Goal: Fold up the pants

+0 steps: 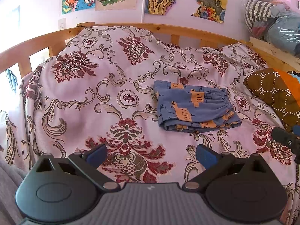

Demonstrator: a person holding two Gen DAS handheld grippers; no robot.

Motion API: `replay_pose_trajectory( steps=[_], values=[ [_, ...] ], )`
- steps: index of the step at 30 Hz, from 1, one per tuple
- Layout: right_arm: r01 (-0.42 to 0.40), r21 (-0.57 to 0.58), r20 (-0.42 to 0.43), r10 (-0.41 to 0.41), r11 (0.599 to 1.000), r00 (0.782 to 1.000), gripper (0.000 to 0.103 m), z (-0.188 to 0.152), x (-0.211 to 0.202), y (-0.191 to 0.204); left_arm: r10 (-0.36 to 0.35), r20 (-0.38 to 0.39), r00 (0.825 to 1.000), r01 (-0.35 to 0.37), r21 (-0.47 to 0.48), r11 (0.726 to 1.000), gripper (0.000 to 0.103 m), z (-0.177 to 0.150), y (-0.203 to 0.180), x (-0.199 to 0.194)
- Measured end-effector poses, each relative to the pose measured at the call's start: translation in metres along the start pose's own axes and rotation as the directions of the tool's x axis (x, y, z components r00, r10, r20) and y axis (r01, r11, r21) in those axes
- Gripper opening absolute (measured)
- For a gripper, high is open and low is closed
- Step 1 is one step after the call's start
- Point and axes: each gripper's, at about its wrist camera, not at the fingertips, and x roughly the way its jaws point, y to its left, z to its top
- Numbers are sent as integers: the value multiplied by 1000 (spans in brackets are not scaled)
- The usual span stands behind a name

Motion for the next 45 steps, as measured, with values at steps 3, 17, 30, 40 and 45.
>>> replay_pose_trajectory(
  steps=[3,17,30,40,45],
  values=[
    [0,0,-1,0,1000,1000,102,0,0,0,4,-6,1000,-4,4,1000,103,0,0,1],
    [1,1,-3,-1,1000,1000,102,-1,-1,-1,51,-29,998,-48,93,995,103,0,-10,4],
    [2,0,-5,-2,1000,1000,102,0,-1,0,51,-21,998,-49,97,994,103,1,-10,2],
    [2,0,-7,-2,1000,1000,102,-1,-1,0,52,-22,998,-50,102,994,103,0,-10,2],
    [0,-3,-8,0,1000,1000,102,-2,-1,1,54,-22,998,-51,105,993,103,0,-11,2]
  ],
)
